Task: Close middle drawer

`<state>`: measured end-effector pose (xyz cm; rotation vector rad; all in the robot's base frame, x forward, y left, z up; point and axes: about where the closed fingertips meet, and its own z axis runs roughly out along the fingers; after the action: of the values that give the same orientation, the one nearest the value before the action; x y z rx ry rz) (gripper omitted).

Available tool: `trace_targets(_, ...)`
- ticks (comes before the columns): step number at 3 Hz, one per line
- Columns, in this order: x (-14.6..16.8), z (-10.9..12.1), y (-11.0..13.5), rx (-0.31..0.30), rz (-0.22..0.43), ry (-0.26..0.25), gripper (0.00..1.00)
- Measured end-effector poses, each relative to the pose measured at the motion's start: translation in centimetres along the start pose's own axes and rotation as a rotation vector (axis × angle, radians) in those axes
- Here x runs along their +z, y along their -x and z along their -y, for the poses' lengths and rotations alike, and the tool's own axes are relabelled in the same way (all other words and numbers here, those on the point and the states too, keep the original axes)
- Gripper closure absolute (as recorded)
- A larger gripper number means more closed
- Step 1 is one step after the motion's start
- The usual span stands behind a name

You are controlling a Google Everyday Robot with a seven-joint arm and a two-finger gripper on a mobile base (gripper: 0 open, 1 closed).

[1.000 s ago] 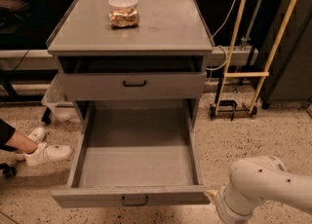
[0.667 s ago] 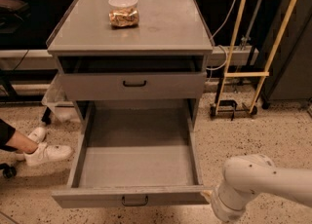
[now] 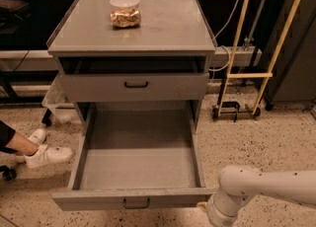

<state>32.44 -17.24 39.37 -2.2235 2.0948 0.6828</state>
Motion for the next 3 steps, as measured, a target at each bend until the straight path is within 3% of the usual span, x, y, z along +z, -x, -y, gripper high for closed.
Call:
trace_targets(1,0.0,0.0,0.0,0.000,0.000,0.000,0.00)
trace_targets(2,0.1,0.8,1.6,-0.036,-0.015,0.002,0.00)
trace_targets(3,0.1,5.4,5.3,-0.070,-0.033,-0.016,0.00)
